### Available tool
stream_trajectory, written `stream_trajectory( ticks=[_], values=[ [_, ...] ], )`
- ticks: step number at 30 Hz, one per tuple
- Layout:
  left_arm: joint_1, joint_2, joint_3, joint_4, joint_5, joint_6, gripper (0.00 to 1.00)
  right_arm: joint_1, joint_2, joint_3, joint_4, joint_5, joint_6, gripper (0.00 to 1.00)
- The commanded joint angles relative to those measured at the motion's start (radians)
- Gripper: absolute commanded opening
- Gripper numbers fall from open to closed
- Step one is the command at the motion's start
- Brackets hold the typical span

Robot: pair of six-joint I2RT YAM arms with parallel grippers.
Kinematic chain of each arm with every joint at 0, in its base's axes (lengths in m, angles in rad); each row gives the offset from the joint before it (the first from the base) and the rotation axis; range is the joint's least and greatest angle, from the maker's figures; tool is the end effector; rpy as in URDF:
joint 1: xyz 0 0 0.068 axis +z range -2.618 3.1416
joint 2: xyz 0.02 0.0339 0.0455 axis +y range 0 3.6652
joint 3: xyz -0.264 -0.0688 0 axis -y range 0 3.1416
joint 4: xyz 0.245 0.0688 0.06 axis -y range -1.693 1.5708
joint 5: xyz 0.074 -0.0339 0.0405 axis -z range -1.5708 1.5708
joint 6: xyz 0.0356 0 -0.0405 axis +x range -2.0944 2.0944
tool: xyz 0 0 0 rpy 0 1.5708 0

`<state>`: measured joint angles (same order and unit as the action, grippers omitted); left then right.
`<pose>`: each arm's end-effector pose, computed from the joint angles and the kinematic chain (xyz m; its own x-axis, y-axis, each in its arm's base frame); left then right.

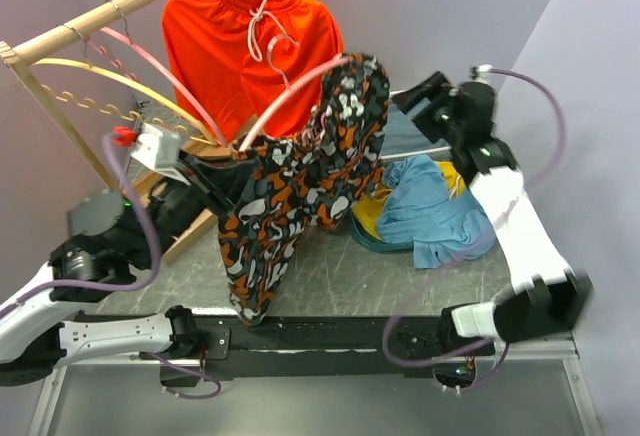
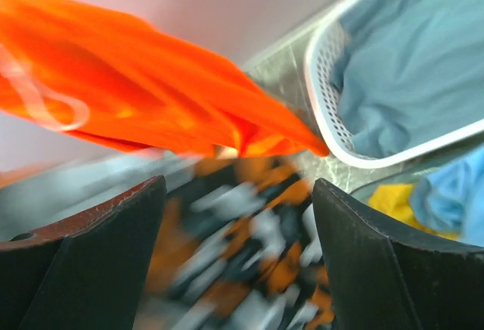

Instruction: Place the shorts on the hanger

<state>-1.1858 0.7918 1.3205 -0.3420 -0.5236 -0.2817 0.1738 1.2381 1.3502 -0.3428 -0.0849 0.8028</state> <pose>0.0611 -0.1034 0.4962 -0.1049 -0.3822 -0.9181 0.6131 0.7020 -0.3623 0.2724 0.0509 0.4250 -0.3389 0.6682 -0.6623 -0.0142 0.7003 0.7137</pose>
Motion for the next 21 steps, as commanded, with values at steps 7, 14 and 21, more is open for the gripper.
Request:
stream_trajectory(
  ticks=[7, 14, 21],
  values=[
    [0.002, 0.007, 0.123, 0.245, 0.054, 0.009, 0.01, 0.090, 0.371, 0.099, 0.223, -0.177, 0.052, 0.84],
    [0.002, 0.035, 0.062, 0.334, -0.136, -0.054, 0.01, 0.256, 0.370, 0.029, 0.261, -0.164, 0.055, 0.83],
    [-0.009, 0.046, -0.009, 0.391, -0.260, -0.108, 0.01, 0.369, 0.397, 0.095, 0.134, -0.107, 0.064, 0.80]
  ],
)
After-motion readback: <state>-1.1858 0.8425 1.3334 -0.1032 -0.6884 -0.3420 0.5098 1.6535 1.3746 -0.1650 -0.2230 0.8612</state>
